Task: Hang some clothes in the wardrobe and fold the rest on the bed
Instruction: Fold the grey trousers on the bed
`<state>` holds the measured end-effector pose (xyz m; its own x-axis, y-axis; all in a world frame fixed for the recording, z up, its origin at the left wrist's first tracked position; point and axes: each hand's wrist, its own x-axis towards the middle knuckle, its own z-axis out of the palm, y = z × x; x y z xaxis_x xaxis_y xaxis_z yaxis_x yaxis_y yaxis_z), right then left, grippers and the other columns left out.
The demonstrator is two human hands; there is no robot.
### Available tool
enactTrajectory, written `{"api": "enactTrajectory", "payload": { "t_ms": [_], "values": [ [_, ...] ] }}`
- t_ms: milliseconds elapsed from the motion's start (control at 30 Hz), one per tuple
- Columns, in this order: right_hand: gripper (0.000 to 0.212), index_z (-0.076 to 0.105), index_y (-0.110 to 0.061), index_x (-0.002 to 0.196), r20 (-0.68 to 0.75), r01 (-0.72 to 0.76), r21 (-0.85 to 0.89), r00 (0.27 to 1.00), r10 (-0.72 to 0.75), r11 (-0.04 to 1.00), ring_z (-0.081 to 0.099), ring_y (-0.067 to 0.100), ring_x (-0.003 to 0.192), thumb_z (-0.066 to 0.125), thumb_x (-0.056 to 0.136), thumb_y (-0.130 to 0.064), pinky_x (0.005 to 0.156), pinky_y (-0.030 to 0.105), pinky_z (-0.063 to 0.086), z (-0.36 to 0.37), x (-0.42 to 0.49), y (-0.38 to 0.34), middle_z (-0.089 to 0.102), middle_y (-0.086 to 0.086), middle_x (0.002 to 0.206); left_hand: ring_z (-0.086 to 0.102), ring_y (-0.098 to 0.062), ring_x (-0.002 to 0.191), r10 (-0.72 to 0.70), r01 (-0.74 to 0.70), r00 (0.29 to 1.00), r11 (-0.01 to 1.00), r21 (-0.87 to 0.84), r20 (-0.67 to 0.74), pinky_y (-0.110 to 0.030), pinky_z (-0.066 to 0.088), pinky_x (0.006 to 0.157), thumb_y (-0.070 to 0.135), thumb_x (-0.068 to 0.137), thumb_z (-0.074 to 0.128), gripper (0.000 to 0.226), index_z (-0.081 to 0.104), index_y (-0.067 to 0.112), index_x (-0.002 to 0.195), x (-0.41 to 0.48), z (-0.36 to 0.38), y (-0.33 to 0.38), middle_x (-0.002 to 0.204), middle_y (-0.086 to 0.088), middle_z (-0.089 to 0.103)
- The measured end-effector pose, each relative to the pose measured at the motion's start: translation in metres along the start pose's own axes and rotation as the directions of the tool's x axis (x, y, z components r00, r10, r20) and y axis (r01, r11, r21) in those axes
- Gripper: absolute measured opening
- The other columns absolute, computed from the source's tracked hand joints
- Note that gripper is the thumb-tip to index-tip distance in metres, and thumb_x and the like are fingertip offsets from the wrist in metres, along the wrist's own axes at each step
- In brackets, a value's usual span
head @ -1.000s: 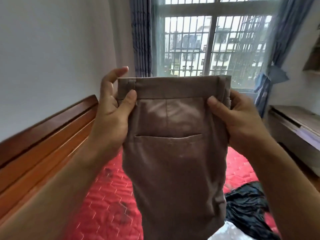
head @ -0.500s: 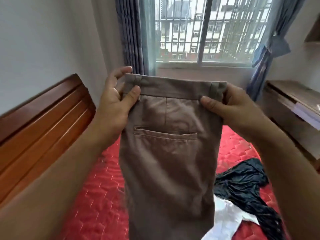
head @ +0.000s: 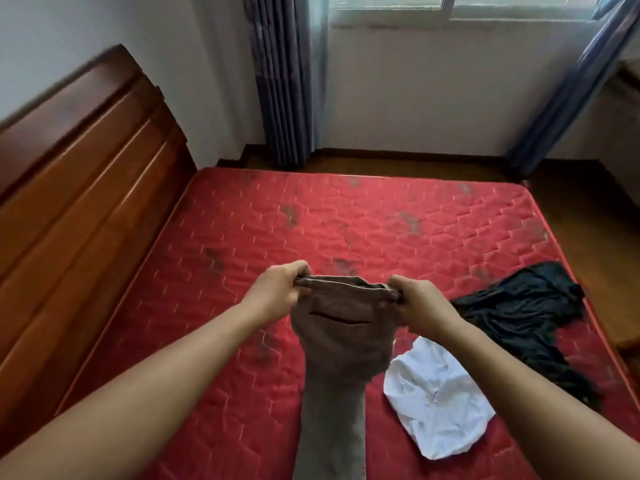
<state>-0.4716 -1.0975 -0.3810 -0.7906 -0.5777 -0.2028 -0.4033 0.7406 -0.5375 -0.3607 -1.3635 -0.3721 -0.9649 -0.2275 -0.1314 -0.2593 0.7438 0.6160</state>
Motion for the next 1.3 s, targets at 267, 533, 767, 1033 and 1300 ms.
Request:
{"api": "enactTrajectory", "payload": {
  "t_ms": [267, 533, 767, 1033, 1300],
  "values": [
    [0.058, 0.045, -0.022, 0.147, -0.300, -0.124, 0.213, 0.936, 0.185, 0.969, 0.037, 0.029, 0.144, 0.064, 0.092, -0.014, 0.115, 0.038, 0.033, 0.000, 0.156, 0.025, 0.038, 0.015, 0.156, 0.019, -0.014, 0.148, 0.008, -0.038, 0.993, 0.967, -0.253, -0.119, -0.028, 0.023, 0.114, 0.008, 0.089, 0.072, 0.081, 0.030, 0.035, 0.153, 0.174, 0.013, -0.027, 0.168, -0.005, 0.003],
    [0.066, 0.031, -0.013, 0.156, -0.026, -0.318, -0.009, 0.948, 0.317, 0.948, 0.028, 0.032, 0.148, 0.059, 0.098, -0.031, 0.121, 0.042, 0.024, 0.133, 0.187, 0.133, 0.033, 0.017, 0.158, 0.006, -0.023, 0.156, -0.156, 0.156, 0.979, 0.988, 0.005, 0.128, -0.040, 0.015, 0.125, 0.025, 0.097, 0.064, 0.082, 0.013, 0.028, 0.161, 0.208, 0.157, -0.143, 0.169, -0.007, -0.001],
    [0.062, 0.035, -0.011, 0.150, 0.192, -0.367, -0.078, 0.907, 0.375, 0.927, 0.043, 0.035, 0.133, 0.058, 0.098, -0.036, 0.108, 0.042, 0.038, 0.273, 0.187, 0.209, 0.044, 0.016, 0.143, 0.006, -0.026, 0.156, -0.275, 0.197, 0.868, 0.955, 0.222, 0.414, -0.040, 0.018, 0.125, 0.032, 0.097, 0.062, 0.083, 0.009, 0.027, 0.161, 0.186, 0.298, -0.241, 0.169, -0.009, -0.006],
    [0.057, 0.044, -0.010, 0.137, 0.289, -0.654, 0.384, 0.755, 0.588, 0.651, 0.059, 0.032, 0.119, 0.071, 0.087, -0.021, 0.101, 0.043, 0.047, 0.394, 0.180, 0.267, 0.060, 0.012, 0.130, 0.039, -0.033, 0.140, -0.493, 0.548, 0.782, 0.835, -0.045, 0.381, -0.032, 0.029, 0.117, 0.030, 0.094, 0.066, 0.080, 0.022, 0.010, 0.158, 0.169, 0.409, -0.302, 0.150, -0.019, 0.036],
    [0.033, 0.055, -0.017, 0.096, 0.219, -0.650, 0.700, 0.590, 0.777, 0.296, 0.061, 0.022, 0.080, 0.079, 0.077, -0.004, 0.077, 0.041, 0.052, 0.462, 0.141, 0.280, 0.067, 0.012, 0.095, 0.066, -0.025, 0.089, -0.601, 0.643, 0.758, 0.625, -0.444, 0.253, -0.042, 0.056, 0.083, 0.016, 0.085, 0.077, 0.042, 0.048, 0.017, 0.115, 0.136, 0.435, -0.322, 0.098, -0.007, 0.066]
  ]
}}
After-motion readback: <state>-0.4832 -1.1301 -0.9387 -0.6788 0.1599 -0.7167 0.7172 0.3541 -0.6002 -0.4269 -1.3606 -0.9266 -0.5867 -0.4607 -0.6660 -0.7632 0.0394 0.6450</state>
